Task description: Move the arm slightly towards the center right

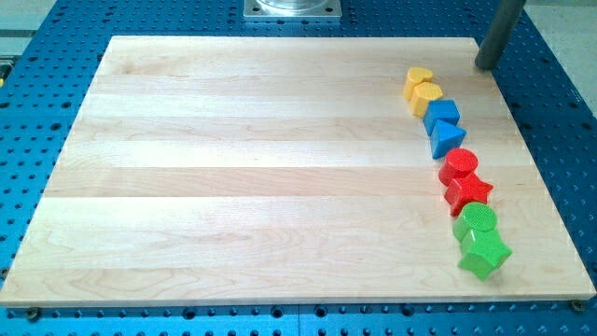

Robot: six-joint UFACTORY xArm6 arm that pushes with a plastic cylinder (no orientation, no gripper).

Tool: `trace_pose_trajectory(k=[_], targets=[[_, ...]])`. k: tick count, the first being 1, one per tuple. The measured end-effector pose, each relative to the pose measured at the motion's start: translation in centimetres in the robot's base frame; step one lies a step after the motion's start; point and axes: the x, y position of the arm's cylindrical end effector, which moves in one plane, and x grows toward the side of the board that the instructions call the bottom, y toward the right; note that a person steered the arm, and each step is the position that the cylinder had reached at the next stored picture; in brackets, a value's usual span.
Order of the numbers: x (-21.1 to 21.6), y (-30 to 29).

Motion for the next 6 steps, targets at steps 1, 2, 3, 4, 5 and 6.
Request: trace_pose_trajectory(k=[1, 2, 3, 4, 5, 6], targets=[[0.0, 0.0], [0.0, 0.0], [0.3, 0.0], [0.6, 0.0], [1.0, 0.1], [1.5, 0.1]])
